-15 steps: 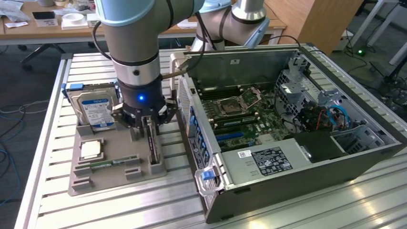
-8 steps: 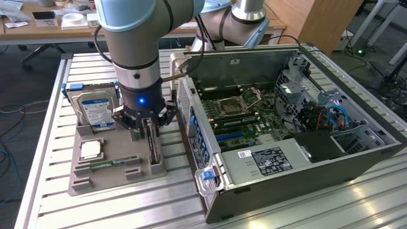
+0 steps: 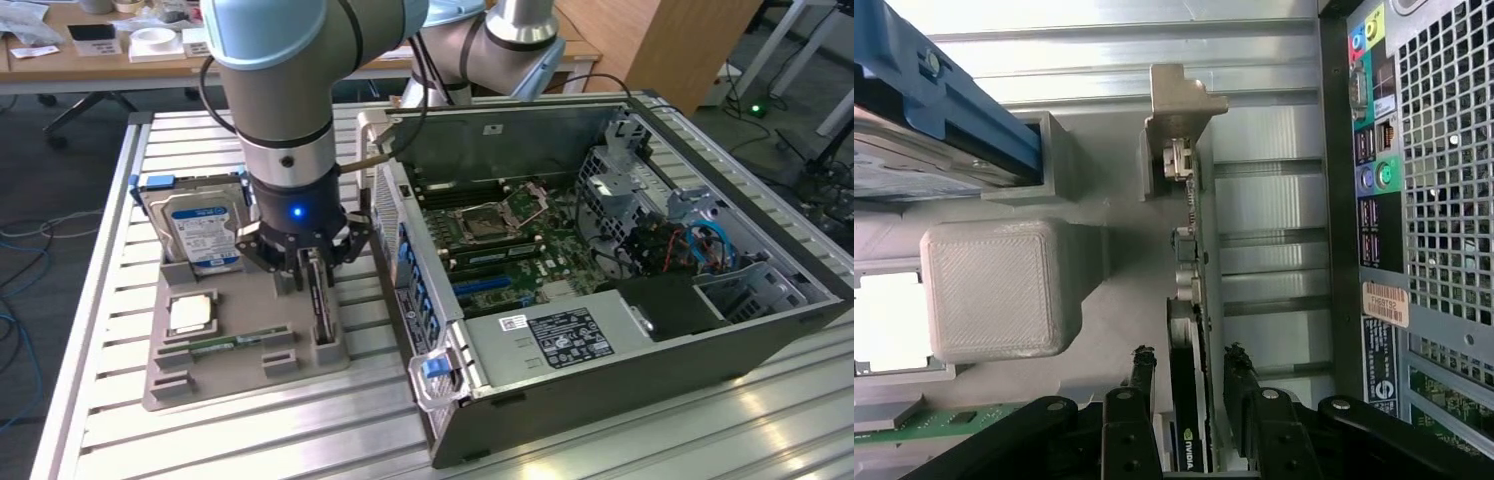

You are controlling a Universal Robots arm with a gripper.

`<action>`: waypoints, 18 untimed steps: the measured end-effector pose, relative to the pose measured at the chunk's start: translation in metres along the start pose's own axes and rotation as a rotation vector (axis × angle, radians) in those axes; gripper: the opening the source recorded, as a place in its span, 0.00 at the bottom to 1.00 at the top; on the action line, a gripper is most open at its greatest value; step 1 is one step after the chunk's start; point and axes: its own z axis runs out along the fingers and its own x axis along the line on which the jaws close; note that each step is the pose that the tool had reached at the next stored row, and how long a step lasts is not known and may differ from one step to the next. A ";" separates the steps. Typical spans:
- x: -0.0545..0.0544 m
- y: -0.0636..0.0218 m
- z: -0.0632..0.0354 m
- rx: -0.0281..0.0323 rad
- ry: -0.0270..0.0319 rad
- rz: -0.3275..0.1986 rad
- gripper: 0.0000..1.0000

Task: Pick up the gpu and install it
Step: 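Pick up the gpu and move the gpu toward the slot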

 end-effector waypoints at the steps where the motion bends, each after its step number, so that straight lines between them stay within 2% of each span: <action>1: 0.000 0.0006 0.0003 0.0000 0.0000 0.000 0.42; 18: 0.000 0.0014 0.0028 0.0000 0.0000 0.000 0.42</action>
